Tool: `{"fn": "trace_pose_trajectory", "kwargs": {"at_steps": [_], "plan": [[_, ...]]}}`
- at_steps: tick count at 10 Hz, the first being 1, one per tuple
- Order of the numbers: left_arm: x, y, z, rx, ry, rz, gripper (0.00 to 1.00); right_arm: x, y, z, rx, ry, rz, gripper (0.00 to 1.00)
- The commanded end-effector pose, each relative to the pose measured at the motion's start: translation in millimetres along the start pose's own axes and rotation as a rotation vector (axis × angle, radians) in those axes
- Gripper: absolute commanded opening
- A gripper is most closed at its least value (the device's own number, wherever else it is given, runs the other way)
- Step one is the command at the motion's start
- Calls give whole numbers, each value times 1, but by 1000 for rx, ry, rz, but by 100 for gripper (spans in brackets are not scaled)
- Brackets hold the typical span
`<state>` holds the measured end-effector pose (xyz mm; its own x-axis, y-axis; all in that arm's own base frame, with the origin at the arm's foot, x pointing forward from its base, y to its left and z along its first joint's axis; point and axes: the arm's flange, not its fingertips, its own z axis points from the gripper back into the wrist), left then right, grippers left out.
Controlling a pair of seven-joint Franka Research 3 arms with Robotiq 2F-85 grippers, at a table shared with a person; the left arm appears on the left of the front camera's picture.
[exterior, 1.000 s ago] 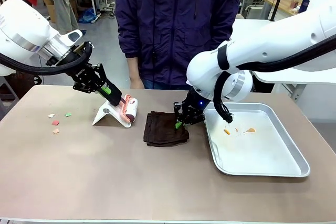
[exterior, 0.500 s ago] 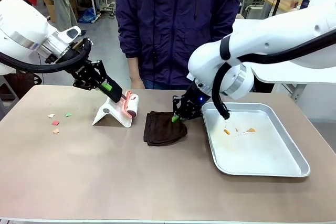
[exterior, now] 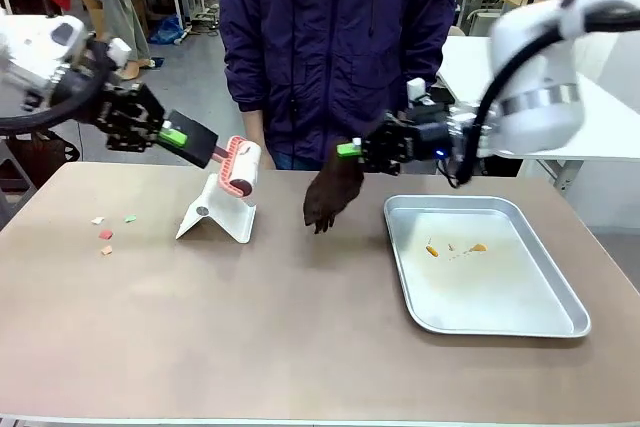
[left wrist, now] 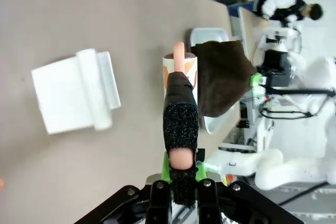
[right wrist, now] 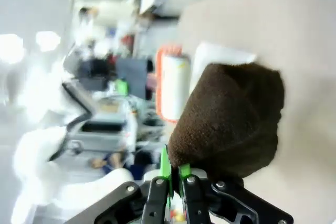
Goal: Clean the surface of the table.
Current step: Hold the Lint Roller with your left hand and the towel with your right hand.
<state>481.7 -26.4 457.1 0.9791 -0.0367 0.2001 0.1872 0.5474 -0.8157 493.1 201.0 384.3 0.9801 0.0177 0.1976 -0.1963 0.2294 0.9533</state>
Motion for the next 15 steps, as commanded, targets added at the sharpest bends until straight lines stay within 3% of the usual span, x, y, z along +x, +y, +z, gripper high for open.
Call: {"fn": "trace_pose_trajectory", "kwargs": {"at_steps": [1, 2, 4, 5, 6, 7, 8, 10, 13, 14, 15], "plan": [[-30, 15, 39, -98, 33, -11, 0, -40, -14, 40, 146, 128, -1, 0], [-46, 25, 63, -164, 48, -25, 0, -50, -10, 60, 136, 104, 6, 0], [-83, 61, 119, -193, -49, 79, 0, -79, 1, 101, 124, 90, 31, 0], [-103, 88, 150, -238, -116, 151, 0, -98, 4, 128, 84, 30, 16, 0], [-120, 113, 171, -245, -122, 181, 0, -115, 4, 153, 80, 2, 26, 0], [-131, 137, 184, -213, -114, 248, 0, -125, -2, 179, 45, -96, 14, 0], [-137, 160, 190, -198, -72, 268, 0, -132, -11, 204, 60, -131, 30, 0], [-139, 190, 198, -220, -84, 282, 0, -145, -32, 250, 71, -220, 79, 0], [-121, 199, 192, -234, -99, 314, 0, -156, -54, 266, 134, -296, 103, 0], [-138, 205, 189, -194, -80, 329, 0, -154, -57, 262, 138, -343, 81, 0], [-138, 205, 189, -194, -80, 329, 0, -146, -50, 276, 88, -290, 60, 0]]}}
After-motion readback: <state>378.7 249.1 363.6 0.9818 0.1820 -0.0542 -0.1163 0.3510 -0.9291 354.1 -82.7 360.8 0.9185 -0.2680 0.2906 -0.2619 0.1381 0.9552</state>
